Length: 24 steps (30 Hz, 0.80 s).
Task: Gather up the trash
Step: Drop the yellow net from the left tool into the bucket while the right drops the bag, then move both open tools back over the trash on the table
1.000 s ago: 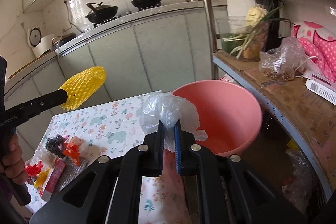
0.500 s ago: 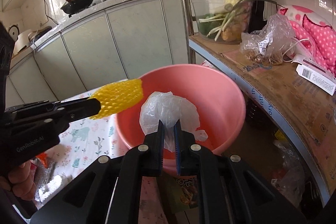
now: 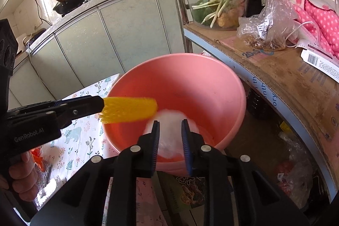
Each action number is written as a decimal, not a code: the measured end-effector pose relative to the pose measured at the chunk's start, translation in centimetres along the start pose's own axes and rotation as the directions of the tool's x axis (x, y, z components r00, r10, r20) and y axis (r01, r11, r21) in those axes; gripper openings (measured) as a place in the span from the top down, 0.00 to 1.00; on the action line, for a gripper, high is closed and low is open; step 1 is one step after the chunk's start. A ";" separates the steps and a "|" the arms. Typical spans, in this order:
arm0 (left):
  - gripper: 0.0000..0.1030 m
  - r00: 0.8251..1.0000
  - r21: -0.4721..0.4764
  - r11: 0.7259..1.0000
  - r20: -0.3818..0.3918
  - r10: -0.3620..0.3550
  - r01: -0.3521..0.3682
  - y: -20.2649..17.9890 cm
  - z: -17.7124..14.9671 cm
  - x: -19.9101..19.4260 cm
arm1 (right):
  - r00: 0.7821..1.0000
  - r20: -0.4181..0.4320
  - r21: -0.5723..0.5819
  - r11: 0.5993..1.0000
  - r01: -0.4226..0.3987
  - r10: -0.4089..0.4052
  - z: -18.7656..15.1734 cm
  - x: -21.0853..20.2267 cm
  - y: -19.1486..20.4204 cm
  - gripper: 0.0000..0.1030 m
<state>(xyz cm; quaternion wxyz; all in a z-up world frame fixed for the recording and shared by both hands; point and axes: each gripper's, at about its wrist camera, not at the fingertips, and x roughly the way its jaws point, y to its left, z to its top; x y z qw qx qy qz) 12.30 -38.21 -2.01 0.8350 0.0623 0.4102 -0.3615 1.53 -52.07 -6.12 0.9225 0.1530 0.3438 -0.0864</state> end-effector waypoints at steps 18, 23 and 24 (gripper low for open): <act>0.80 0.986 -0.012 1.000 0.168 0.023 -0.022 1.4 -0.5 -9.0 | 0.993 0.089 -0.093 0.993 -0.068 0.076 -1.2 -5.0 3.8 0.77; 0.80 0.965 -0.035 0.997 0.249 0.080 -0.074 3.7 -2.0 -14.6 | 0.985 0.105 -0.160 0.980 -0.121 0.139 -1.7 -7.0 6.4 0.77; 0.80 0.961 -0.048 0.995 0.261 0.097 -0.087 4.4 -2.5 -15.7 | 0.983 0.103 -0.170 0.976 -0.132 0.151 -1.9 -7.2 6.9 0.77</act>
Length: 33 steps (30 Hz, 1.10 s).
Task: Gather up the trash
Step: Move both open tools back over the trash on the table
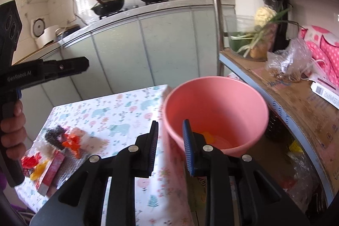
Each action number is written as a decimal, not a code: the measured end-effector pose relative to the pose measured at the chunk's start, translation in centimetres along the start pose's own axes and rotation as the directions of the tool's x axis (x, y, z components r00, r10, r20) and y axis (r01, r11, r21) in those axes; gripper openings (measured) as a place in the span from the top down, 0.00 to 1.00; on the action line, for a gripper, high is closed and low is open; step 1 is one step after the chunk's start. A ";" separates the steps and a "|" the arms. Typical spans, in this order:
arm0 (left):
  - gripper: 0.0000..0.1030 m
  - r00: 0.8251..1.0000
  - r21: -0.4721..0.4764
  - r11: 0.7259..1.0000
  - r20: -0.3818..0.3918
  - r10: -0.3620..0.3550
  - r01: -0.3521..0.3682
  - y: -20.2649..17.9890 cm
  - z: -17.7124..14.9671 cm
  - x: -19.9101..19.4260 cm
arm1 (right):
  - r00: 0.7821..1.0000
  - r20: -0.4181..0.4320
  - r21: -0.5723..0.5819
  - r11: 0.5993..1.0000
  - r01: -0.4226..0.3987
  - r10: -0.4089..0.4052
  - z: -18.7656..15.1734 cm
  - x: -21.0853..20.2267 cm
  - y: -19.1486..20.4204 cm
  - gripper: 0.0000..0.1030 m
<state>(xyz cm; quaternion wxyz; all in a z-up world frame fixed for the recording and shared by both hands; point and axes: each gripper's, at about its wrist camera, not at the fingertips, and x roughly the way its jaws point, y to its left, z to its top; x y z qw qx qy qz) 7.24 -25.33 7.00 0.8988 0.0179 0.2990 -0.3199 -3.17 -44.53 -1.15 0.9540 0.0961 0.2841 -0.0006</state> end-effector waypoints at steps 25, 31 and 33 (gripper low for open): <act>0.62 0.966 -0.205 0.946 -0.109 0.234 -0.252 14.0 -11.3 -13.2 | 0.953 -0.197 -0.082 0.965 -0.249 0.229 -2.7 2.8 10.1 0.68; 0.62 0.960 -0.136 0.963 -0.188 0.207 -0.234 11.8 -12.8 -10.2 | 0.939 -0.232 -0.113 0.952 -0.284 0.253 -3.0 3.5 11.8 0.68; 0.62 0.954 -0.114 0.964 -0.213 0.213 -0.241 11.5 -13.4 -9.2 | 0.936 -0.242 -0.123 0.949 -0.291 0.256 -3.1 3.6 12.2 0.68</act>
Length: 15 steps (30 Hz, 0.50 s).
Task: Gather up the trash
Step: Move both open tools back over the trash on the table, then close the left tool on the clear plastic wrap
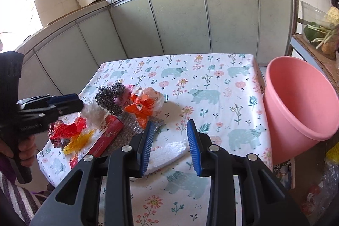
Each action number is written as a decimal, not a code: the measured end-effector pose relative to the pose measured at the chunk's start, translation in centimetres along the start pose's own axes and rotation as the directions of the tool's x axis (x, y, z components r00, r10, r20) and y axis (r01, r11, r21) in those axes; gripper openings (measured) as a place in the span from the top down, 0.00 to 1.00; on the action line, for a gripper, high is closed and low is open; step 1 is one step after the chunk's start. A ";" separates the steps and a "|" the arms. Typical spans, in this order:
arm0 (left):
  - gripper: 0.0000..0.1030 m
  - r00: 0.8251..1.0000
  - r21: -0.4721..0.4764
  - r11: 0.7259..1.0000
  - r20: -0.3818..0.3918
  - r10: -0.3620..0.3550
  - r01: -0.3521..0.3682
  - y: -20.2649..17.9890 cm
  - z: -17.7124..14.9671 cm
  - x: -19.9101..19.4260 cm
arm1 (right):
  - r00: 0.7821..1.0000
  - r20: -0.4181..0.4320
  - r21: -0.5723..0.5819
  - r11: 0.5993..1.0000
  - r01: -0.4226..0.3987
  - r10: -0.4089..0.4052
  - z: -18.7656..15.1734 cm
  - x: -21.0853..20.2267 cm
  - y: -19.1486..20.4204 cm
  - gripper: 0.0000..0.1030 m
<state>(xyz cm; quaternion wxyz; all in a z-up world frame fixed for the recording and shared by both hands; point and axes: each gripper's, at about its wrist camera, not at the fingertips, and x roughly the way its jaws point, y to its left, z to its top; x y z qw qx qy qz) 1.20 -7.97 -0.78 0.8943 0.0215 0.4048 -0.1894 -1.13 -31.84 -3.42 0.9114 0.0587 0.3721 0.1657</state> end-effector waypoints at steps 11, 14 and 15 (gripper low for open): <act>0.82 0.999 0.017 0.999 0.019 -0.039 0.039 0.4 -0.8 0.7 | 0.998 -0.043 -0.048 0.997 -0.053 0.051 1.1 2.3 2.0 0.68; 0.86 0.998 0.018 0.999 0.035 -0.046 0.045 0.6 -0.9 0.2 | 0.996 -0.057 -0.064 0.996 -0.066 0.062 1.3 3.1 2.6 0.68; 0.86 0.998 0.015 0.999 0.042 -0.047 0.047 0.7 -0.9 0.0 | 0.996 -0.062 -0.068 0.995 -0.068 0.064 1.4 3.4 2.7 0.68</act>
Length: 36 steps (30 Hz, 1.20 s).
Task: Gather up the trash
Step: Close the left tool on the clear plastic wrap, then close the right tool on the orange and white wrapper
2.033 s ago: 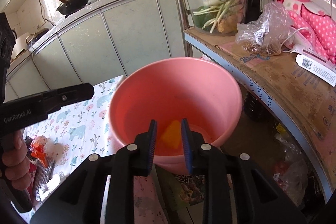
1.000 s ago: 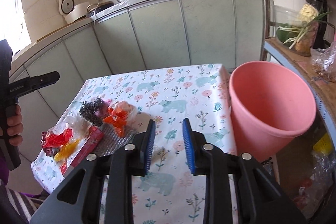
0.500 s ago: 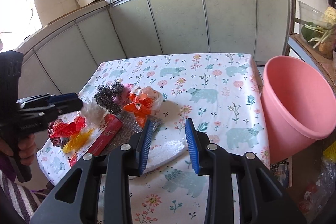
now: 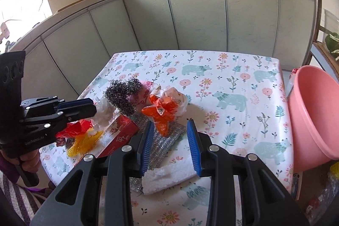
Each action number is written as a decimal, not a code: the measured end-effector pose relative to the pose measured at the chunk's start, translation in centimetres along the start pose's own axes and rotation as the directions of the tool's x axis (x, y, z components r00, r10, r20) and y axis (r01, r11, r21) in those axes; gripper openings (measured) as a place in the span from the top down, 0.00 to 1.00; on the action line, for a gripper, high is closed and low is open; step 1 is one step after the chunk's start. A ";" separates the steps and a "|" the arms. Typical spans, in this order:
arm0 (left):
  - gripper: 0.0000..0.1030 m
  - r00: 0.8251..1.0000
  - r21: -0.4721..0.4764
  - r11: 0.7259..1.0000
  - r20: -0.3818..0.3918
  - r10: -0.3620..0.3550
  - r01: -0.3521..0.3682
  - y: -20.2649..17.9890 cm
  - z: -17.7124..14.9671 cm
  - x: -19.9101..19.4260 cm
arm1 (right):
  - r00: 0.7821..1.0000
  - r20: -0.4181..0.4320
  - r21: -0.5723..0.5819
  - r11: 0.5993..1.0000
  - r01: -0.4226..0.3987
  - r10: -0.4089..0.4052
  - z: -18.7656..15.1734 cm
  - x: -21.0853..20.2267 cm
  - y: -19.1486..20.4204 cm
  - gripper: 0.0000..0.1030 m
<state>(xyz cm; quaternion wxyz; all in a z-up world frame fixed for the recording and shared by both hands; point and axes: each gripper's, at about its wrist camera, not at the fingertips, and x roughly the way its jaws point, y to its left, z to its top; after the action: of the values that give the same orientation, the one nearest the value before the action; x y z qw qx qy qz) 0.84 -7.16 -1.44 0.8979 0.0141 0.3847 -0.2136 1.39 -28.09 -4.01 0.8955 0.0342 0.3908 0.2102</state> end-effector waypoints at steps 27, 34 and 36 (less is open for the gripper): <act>0.87 0.991 -0.091 0.994 0.126 -0.042 0.054 2.9 1.2 -3.5 | 0.996 -0.087 -0.051 0.999 0.010 -0.015 3.2 6.9 1.4 0.68; 0.87 0.990 -0.089 0.995 0.136 -0.038 0.050 2.9 1.6 -3.6 | 0.998 -0.061 -0.080 0.997 0.020 -0.025 2.3 5.9 1.4 0.71; 0.87 0.989 -0.088 0.995 0.140 -0.036 0.049 2.9 1.6 -3.7 | 0.999 -0.047 -0.076 0.997 0.016 -0.020 2.0 5.3 1.2 0.73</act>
<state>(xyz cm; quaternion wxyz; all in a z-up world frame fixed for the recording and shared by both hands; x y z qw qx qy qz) 0.82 -3.49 1.91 0.9173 -0.0500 0.3312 -0.2155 5.62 -24.61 -5.94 0.8885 -0.0084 0.4040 0.2175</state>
